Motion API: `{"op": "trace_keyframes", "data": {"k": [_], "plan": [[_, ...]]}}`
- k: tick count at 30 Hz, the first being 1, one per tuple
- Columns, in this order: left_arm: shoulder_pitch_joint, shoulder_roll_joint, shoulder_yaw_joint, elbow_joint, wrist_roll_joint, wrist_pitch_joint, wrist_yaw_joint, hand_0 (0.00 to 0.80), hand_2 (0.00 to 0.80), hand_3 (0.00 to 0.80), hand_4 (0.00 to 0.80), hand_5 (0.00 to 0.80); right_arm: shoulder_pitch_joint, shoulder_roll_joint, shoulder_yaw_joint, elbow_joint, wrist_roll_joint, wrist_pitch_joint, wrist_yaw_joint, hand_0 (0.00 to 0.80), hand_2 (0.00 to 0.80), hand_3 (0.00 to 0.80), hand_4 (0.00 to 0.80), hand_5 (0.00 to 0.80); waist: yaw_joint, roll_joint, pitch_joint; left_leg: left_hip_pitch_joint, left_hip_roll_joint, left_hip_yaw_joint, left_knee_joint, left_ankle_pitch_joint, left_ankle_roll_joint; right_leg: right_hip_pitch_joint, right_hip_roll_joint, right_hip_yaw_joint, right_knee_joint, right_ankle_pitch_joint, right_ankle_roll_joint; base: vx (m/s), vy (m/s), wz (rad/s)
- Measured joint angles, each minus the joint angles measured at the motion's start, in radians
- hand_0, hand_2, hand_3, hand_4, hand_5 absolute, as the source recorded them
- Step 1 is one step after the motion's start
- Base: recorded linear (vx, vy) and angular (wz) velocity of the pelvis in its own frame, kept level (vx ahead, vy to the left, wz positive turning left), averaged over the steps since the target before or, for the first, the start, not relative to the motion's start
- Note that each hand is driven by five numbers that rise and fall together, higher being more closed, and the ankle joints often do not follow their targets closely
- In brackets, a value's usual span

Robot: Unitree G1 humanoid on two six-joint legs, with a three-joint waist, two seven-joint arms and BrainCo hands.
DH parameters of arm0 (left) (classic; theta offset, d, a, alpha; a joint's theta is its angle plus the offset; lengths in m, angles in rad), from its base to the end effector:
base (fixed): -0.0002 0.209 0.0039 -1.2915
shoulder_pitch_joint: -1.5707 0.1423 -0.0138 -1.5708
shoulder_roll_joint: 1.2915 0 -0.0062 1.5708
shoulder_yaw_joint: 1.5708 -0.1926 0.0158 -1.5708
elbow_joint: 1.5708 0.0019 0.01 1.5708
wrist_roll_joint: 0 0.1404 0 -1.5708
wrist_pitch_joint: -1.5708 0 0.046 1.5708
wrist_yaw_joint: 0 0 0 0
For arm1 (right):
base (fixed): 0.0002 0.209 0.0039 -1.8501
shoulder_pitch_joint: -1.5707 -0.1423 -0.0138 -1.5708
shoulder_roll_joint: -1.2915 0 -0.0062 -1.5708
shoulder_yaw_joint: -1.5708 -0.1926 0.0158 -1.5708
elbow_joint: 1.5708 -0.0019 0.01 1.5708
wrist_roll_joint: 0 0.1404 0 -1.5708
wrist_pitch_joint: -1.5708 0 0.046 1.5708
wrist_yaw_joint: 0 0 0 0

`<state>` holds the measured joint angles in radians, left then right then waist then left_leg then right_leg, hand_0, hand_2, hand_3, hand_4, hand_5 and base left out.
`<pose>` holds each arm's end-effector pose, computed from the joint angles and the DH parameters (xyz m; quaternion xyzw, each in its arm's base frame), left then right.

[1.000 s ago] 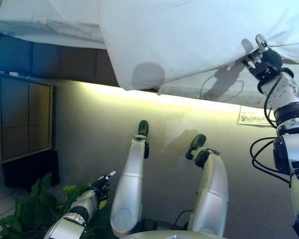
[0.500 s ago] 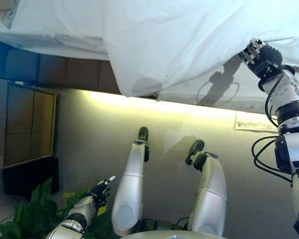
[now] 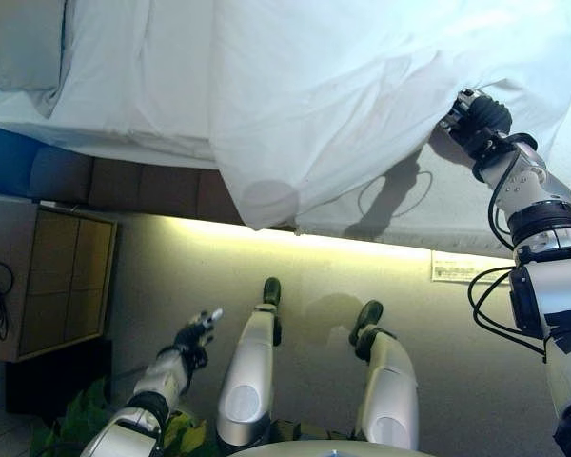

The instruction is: Make the bed neatly

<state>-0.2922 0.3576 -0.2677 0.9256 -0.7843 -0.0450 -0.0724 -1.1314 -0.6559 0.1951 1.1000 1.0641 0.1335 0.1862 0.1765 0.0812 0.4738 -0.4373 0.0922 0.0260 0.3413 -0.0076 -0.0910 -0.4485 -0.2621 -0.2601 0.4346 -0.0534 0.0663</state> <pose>0.2206 0.2272 -0.0504 -0.1386 0.2884 0.0524 0.9460 0.3644 -0.2731 0.2102 0.2230 -0.0318 0.0056 0.9743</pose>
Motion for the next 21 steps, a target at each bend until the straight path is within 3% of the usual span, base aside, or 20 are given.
{"op": "trace_keyframes", "data": {"k": [4,7,14,21], "plan": [[-0.111,0.065,0.015,-0.182,-0.165,0.010,0.054,0.000,0.000,0.000,0.000,0.000,0.028,0.052,0.001,-0.042,0.008,0.000,0.000,0.800,0.800,0.800,0.800,0.800,-0.006,-0.023,-0.031,0.039,0.005,0.003,-0.049,0.016,-0.002,0.045,0.015,-0.007,-0.058,0.022,0.003,0.025,-0.061,-0.01],[-0.203,0.058,0.014,-0.228,-0.275,-0.007,0.060,0.000,0.000,0.000,0.000,0.000,0.030,0.086,0.015,-0.046,0.009,0.000,0.000,0.800,0.800,0.800,0.800,0.800,-0.019,-0.046,-0.058,0.042,0.008,0.001,-0.054,0.017,-0.003,0.052,0.023,-0.011,-0.067,0.023,0.003,0.006,-0.126,0.00],[-0.307,-0.051,-0.013,-0.230,-0.528,-0.030,0.062,0.000,0.000,0.000,0.000,0.000,0.032,0.183,0.066,-0.195,0.113,-0.027,-0.002,0.800,0.800,0.800,0.800,0.800,-0.029,-0.127,-0.096,0.042,0.056,-0.003,-0.050,0.016,-0.025,0.070,0.075,-0.021,-0.111,0.042,-0.020,0.001,-0.171,-0.08],[-0.311,-0.130,-0.015,-0.202,-0.818,0.006,0.022,0.000,0.000,0.000,0.000,0.000,0.032,0.282,0.096,-0.265,0.167,-0.093,-0.009,0.800,0.800,0.800,0.800,0.800,-0.031,-0.219,-0.090,0.027,0.102,-0.025,-0.034,0.014,-0.050,0.081,0.125,-0.039,-0.135,0.050,-0.042,0.012,-0.158,-0.03]]}}
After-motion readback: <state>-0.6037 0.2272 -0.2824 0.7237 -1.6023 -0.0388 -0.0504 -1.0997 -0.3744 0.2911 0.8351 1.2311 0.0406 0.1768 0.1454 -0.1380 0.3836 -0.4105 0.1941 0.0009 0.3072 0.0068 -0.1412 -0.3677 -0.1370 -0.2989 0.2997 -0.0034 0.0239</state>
